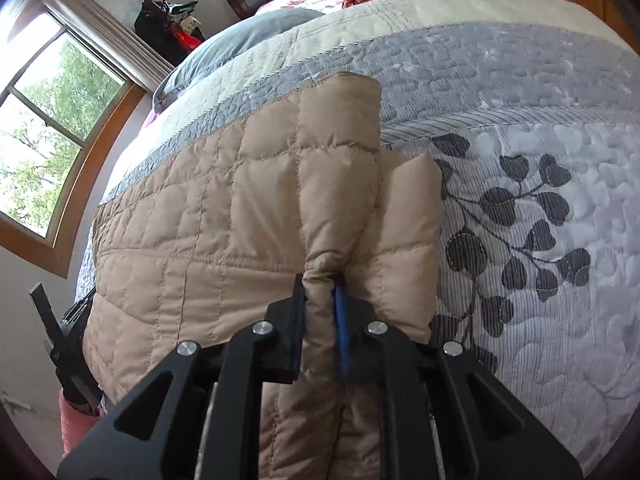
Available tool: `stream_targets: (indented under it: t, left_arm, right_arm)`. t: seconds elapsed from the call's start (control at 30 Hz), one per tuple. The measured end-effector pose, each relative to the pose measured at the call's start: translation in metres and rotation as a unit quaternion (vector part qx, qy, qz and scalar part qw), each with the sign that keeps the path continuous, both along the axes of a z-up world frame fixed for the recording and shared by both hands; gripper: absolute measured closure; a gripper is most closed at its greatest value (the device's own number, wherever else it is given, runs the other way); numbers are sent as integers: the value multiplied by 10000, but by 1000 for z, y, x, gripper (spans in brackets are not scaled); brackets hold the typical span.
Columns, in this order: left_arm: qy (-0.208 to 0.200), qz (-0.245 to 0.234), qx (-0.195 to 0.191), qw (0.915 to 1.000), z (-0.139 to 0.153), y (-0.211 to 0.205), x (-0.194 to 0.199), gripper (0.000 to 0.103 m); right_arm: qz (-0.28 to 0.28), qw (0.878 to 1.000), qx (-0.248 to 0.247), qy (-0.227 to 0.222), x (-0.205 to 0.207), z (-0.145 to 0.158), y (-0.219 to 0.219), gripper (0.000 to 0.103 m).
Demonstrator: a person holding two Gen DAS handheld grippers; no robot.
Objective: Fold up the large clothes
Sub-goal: 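Lift the hem with both grippers and fold it toward the collar, then lower the folded hem onto the coat and open both grippers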
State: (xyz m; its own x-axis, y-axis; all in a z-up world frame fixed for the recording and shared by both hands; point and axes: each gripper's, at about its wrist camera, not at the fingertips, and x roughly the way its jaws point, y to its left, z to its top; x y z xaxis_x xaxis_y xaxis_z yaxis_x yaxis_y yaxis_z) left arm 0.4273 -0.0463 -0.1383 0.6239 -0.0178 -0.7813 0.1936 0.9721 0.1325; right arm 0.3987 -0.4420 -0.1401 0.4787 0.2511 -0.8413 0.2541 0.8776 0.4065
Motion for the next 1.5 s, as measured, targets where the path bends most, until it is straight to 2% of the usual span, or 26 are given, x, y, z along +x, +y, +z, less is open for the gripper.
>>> stream_targets:
  t: [0.07, 0.13, 0.2, 0.3, 0.4, 0.5, 0.6, 0.73, 0.77, 0.83, 0.9, 1.07, 1.13, 1.27, 1.5]
  left_arm:
    - [82, 101, -163, 9998, 10, 8, 0, 89]
    - [38, 267, -519, 9983, 29, 23, -6, 87]
    - [-121, 330, -576, 9977, 45, 29, -15, 87]
    - [-180, 121, -595, 9980, 66, 16, -41, 87]
    - [-144, -272, -537, 9981, 75, -17, -76, 87]
    - [-139, -642, -594, 9961, 72, -45, -100, 84]
    - [-186, -845, -473, 9951, 62, -66, -111, 84]
    - [11, -942, -299, 9951, 35, -80, -105, 84]
    - [84, -956, -283, 9950, 26, -79, -102, 84]
    - [339, -1005, -420, 9935, 11, -77, -95, 84]
    - [387, -1041, -522, 9924, 6, -73, -92, 84]
    - [293, -982, -382, 9940, 8, -76, -97, 84]
    - [238, -993, -390, 9940, 16, -78, -103, 85]
    - [16, -1094, -470, 9929, 35, -86, -122, 85]
    - [51, -1231, -369, 9917, 27, -100, -130, 85]
  right_arm:
    - [-65, 9995, -291, -91, -12, 15, 1, 80]
    - [-121, 9970, -721, -252, -28, 39, 9, 80]
    - [-106, 9941, -1006, -386, -42, 59, 23, 80]
    - [100, 9940, -932, -557, -61, 78, 48, 80]
    - [290, 9937, -919, -575, -76, 84, 82, 80]
    - [413, 9920, -1009, -635, -85, 80, 114, 80]
    - [393, 9924, -999, -608, -86, 64, 133, 80]
    - [430, 9938, -985, -271, -80, 31, 145, 80]
    - [419, 9937, -1019, -196, -78, 24, 145, 82]
    - [450, 9937, -1026, -30, -75, 7, 148, 83]
    - [430, 9934, -1058, -39, -74, 0, 151, 83]
    - [354, 9947, -969, 11, -72, 6, 150, 84]
    - [300, 9952, -932, -79, -73, 15, 148, 80]
    - [374, 9934, -1028, -348, -77, 37, 160, 79]
    - [633, 9918, -1102, -161, -70, 21, 190, 79]
